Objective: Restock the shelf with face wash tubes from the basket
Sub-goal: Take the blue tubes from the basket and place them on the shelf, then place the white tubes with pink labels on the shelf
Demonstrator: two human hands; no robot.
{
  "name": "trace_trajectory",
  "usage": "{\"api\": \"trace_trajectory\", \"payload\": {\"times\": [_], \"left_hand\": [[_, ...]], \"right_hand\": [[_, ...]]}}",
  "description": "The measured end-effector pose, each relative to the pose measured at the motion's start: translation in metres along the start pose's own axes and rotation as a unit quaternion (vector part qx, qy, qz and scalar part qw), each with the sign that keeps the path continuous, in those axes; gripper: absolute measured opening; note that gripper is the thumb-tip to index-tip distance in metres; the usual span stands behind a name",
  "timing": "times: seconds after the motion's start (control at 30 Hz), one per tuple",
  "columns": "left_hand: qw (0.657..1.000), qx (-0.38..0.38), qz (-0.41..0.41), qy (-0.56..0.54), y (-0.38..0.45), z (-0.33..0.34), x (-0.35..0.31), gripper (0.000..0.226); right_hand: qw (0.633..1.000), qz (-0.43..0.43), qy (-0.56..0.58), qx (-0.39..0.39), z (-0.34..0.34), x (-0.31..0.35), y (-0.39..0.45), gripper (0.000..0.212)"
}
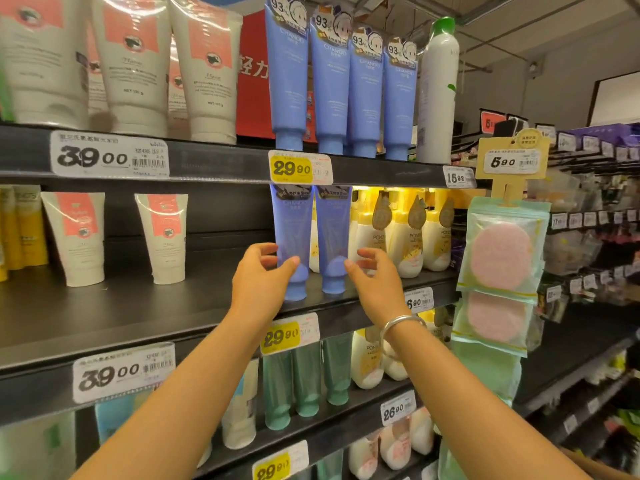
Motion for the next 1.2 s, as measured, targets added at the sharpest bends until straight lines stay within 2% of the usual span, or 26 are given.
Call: {"api": "trace_trajectory", "payload": {"times": [0.1,0.23,0.33,0.57,0.7,0.87,1.0,1.1,1.2], "left_hand": [[0.999,-0.002,0.004,-0.033,-0.024,0.003,-0.003,0.030],[0.996,0.034,-0.026,-0.083,-0.068,0.015,0.000,0.006],[0.991,0.081,-0.064,-0.090,-0.109,0.033,0.013,0.012],[0.959,0.176,-0.216,-0.057,-0.224,0.084,0.079,0.016],[0.918,0.218,-0.332,-0.023,-0.300,0.109,0.129,0.018],[0.843,0.260,-0.470,-0.005,-0.395,0.138,0.182,0.017],[0.797,0.284,-0.533,0.001,-0.461,0.157,0.221,0.017],[0.757,0.310,-0.575,0.025,-0.503,0.170,0.261,0.017],[0.719,0.343,-0.603,0.054,-0.543,0.186,0.314,0.023]], "right_hand": [[0.998,0.031,0.046,0.017,-0.016,0.002,-0.021,0.021],[0.994,0.060,0.086,0.039,-0.040,-0.006,-0.058,0.006],[0.989,0.103,0.092,0.058,-0.061,-0.023,-0.093,0.003],[0.946,0.291,0.068,0.123,-0.123,-0.101,-0.208,0.011],[0.910,0.399,0.050,0.104,-0.176,-0.153,-0.285,0.014],[0.850,0.523,0.042,0.039,-0.237,-0.212,-0.384,0.029],[0.814,0.581,0.004,0.010,-0.280,-0.260,-0.461,0.037],[0.774,0.632,0.002,-0.035,-0.300,-0.301,-0.516,0.035],[0.738,0.673,-0.007,-0.048,-0.309,-0.350,-0.568,0.035]]}}
Point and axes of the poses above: each hand's wrist, its own y-axis towards the middle knuckle, its own z-axis out of the palm, x = y × z, the point moved 1 cm from there along y, towards the middle knuckle, and after that the axes turned 9 degrees about y, right-handed, at the moved point
